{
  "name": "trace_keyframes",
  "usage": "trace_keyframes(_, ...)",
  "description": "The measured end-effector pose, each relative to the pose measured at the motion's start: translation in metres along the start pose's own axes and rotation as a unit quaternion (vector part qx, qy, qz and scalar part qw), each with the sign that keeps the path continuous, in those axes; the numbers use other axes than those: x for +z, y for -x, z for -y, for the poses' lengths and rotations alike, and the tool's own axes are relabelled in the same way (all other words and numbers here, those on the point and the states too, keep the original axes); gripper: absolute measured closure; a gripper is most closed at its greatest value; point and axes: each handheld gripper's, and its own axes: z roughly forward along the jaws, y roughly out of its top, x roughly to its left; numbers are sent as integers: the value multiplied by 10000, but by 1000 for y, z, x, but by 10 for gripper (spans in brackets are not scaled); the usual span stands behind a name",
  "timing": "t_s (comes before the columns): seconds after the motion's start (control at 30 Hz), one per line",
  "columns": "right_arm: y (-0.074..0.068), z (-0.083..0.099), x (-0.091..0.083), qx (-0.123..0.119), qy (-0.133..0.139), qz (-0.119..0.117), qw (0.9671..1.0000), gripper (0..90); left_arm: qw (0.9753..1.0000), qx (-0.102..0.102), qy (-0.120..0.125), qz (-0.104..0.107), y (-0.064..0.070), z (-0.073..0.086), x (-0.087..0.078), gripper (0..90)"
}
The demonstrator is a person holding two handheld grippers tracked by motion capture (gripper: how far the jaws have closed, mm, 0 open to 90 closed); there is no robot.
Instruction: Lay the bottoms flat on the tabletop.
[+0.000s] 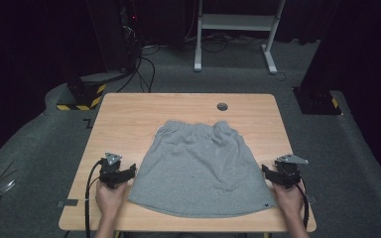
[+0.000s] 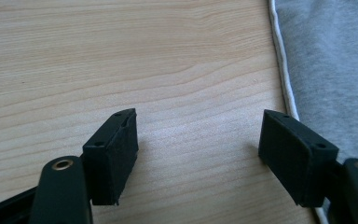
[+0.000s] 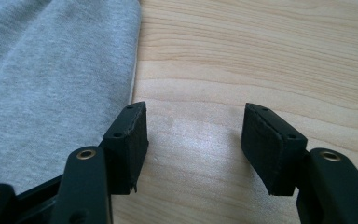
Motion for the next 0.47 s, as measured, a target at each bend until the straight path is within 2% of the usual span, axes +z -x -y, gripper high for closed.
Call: trace_keyframes(0.47,0,0,0,4,3,-10,10000,406,10000,22,8,68,2,1,-1,285)
